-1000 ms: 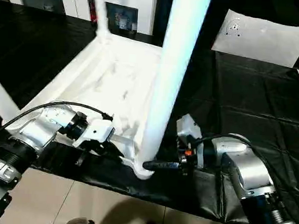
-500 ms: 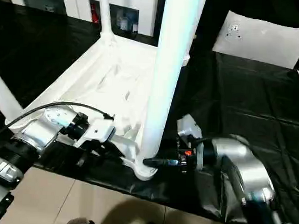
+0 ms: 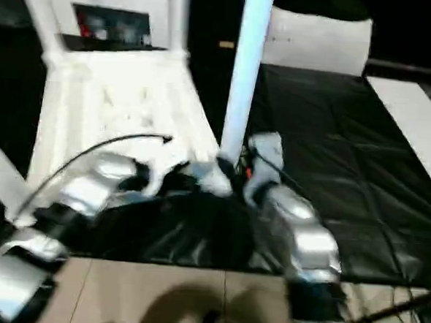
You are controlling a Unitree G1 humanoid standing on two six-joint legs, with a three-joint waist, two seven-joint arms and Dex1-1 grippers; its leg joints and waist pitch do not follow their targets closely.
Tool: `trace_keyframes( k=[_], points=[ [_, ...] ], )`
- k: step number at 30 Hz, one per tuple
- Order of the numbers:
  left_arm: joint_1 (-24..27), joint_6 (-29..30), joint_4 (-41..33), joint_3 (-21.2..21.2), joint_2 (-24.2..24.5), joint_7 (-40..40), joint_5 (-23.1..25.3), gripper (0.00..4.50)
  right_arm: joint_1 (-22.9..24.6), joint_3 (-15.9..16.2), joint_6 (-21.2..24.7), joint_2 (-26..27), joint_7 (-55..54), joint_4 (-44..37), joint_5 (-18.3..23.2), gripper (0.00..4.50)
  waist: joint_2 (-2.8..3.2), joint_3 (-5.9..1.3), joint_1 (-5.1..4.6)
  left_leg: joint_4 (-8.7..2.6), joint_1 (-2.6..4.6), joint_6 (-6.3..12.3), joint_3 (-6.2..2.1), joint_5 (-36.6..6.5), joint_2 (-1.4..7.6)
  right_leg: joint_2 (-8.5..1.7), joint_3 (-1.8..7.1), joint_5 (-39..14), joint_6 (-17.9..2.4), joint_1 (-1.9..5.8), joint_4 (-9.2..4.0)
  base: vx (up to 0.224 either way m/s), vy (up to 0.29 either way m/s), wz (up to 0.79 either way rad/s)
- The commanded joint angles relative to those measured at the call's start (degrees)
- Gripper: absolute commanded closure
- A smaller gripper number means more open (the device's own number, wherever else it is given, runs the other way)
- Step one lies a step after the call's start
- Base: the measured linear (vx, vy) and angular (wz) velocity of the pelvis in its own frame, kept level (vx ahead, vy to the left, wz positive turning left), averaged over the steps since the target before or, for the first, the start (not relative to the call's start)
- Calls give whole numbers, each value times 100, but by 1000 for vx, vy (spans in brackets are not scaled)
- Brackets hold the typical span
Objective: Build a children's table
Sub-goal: Rotate leg to tighten
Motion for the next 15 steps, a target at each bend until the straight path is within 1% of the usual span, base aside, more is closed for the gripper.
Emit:
trace_keyframes(
  k=[1,2,3,4,5,6,7,8,9,10,11,12,13,14,15],
  points=[
    [-134,98,-392,76,-355,382,-134,450,-64,380,267,303,-90,283,-1,257,-126,-213,30,467,356,167,77,-1644,-378,-542,13,-6556,683,-296,-1494,115,-21,-22],
    [-118,194,-473,116,-423,541,-127,450,-114,354,319,415,-269,329,-28,257,-101,-320,27,268,-37,290,19,-1325,-276,-704,78,-6197,747,262,-1311,115,-21,-22],
    [-106,268,-545,135,-466,637,-117,450,-151,326,361,503,-417,352,-77,257,36,-350,107,-166,-324,317,-177,-1072,49,-712,-18,-4851,743,587,-1033,108,35,-38],
    [-94,301,-595,127,-474,654,-106,450,-154,298,374,553,-431,349,-47,257,161,-426,117,-267,-256,292,-247,-1031,139,-589,-55,-4029,616,539,-960,51,32,-5],
    [-72,320,-667,100,-454,652,-85,450,-133,297,363,567,-423,313,-35,257,210,-439,70,-376,-218,336,-325,-1001,305,-533,-9,-2404,156,495,-792,51,32,-5],
    [-61,317,-696,80,-431,632,-74,450,-113,308,342,553,-400,285,-38,223,177,-418,73,-431,-198,344,-278,-938,304,-472,54,-1582,-359,418,-706,0,0,0],
    [-38,329,-735,36,-375,569,-55,450,-84,313,278,505,-360,255,-40,203,132,-392,64,-438,-165,329,-200,-1148,234,-425,85,-1829,-602,365,-724,0,0,0],
    [-11,310,-765,-1,-297,477,-37,450,-53,269,212,458,-298,216,3,186,119,-389,54,-436,-155,324,-193,-1256,211,-432,103,-2065,-644,356,-723,0,0,0],
    [15,275,-788,-29,-222,374,-33,450,-28,208,174,418,-229,172,64,186,109,-404,51,-428,-155,383,-173,-1287,180,-442,138,-2361,-675,342,-751,0,0,0],
    [36,253,-802,-38,-150,294,-31,450,-8,189,91,353,-117,131,98,183,138,-420,42,-434,-205,451,-178,-1134,200,-456,164,-2251,-735,370,-718,0,0,0],
    [55,219,-820,-48,-100,232,-31,450,7,182,45,308,-41,93,117,178,143,-430,35,-434,-224,484,-179,-1062,212,-453,167,-2144,-755,374,-706,0,0,0],
    [67,197,-832,-55,-69,192,-30,450,18,177,16,279,8,69,129,167,138,-456,32,-419,-238,531,-172,-904,219,-449,175,-1884,-815,378,-671,0,0,0],
    [125,189,-887,-71,67,35,-42,450,80,182,-88,107,283,-69,194,154,121,-462,33,-405,-253,593,-154,-775,210,-446,190,-1702,-883,378,-639,0,0,0],
    [143,207,-906,-75,109,-2,-47,450,104,192,-116,43,391,-117,220,144,115,-462,37,-395,-262,641,-137,-749,196,-438,195,-1671,-908,376,-639,0,0,0],
    [170,107,-906,-104,192,-129,-58,450,158,232,-160,-110,597,-202,242,139,107,-458,64,-376,-246,697,-107,-756,174,-433,208,-1734,-915,346,-651,0,0,0]
  ],
)
